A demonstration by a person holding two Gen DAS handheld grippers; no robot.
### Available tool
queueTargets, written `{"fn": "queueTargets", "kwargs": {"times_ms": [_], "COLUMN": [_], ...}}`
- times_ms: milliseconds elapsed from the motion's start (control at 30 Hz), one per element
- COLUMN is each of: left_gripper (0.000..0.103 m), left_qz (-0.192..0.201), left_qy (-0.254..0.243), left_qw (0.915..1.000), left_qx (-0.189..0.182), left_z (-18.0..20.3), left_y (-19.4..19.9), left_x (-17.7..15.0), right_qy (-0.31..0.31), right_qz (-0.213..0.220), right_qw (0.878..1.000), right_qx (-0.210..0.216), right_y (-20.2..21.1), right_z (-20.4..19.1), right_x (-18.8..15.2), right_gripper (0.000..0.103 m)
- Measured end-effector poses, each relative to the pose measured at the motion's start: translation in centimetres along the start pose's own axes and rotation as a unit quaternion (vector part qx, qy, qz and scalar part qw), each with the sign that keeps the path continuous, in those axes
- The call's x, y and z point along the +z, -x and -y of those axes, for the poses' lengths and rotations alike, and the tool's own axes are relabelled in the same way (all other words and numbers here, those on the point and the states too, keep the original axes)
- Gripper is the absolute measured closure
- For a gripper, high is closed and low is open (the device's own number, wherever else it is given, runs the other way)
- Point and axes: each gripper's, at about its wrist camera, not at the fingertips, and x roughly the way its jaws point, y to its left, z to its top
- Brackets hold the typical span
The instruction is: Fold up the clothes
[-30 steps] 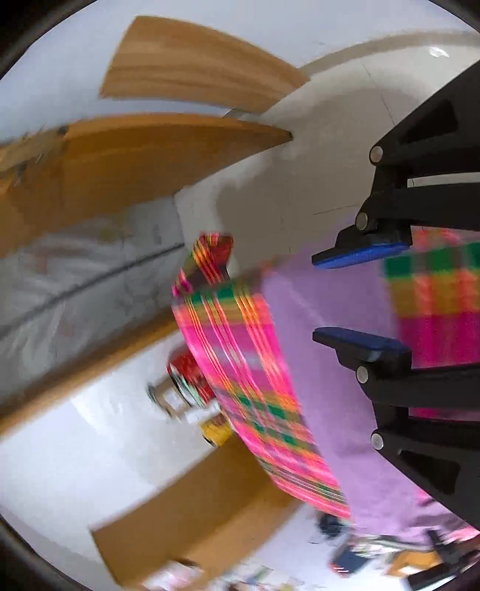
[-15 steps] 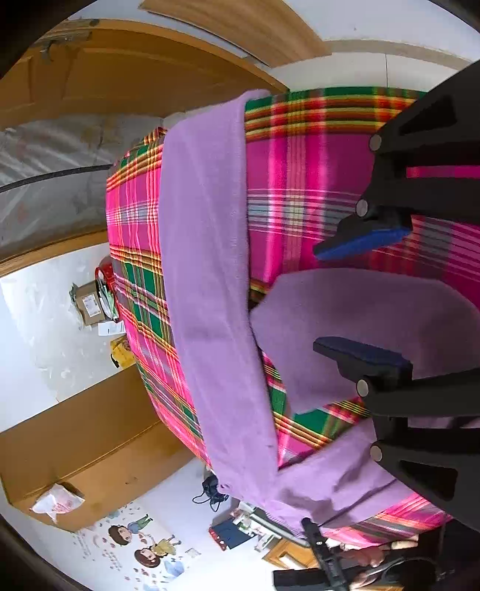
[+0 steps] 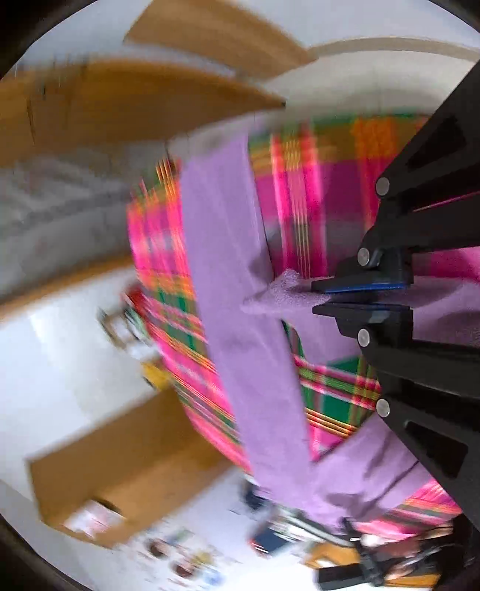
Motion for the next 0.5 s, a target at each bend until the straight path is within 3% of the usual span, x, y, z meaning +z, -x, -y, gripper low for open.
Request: {"fn": "queueTargets", "kwargs": {"times_ms": [100,200,267,367,500], "left_gripper": [0.044,0.044,0.044,0.044,0.044], "left_qz": [-0.005,-0.01,-0.013,-0.016,-0.018], "left_qy": [-0.008,-0.016,-0.021,-0.028,-0.035], "left_qw": [0.9999,0.9996,0.9994,0.9991,0.9987], "left_qx": [-0.01,-0.019,-0.023,-0.027,-0.032], "left_z": [0.4,0.8,1.1,1.4,1.7], "left_y": [-0.4,-0.7,-0.8,-0.8,-0.7], "left_x": [0.0,-0.1,-0.2,-0.2,-0.3], "right_qy": [-0.085,-0.167,-0.204,-0.233,-0.254], "right_qz": [0.048,0.091,0.099,0.078,0.074], "right_qw": [0.995,0.98,0.971,0.966,0.956], "right_qx": [-0.035,-0.062,-0.072,-0.084,-0.129], "right_y": [4.3,8.2,9.8,10.4,11.7], "right_z": [2.9,5.4,6.3,7.2,8.3], "right_x": [-1.8,-4.3,-6.7,-9.7,-12.6], "right_gripper": [0.098,0.098,0.096,0.093,0.069]}}
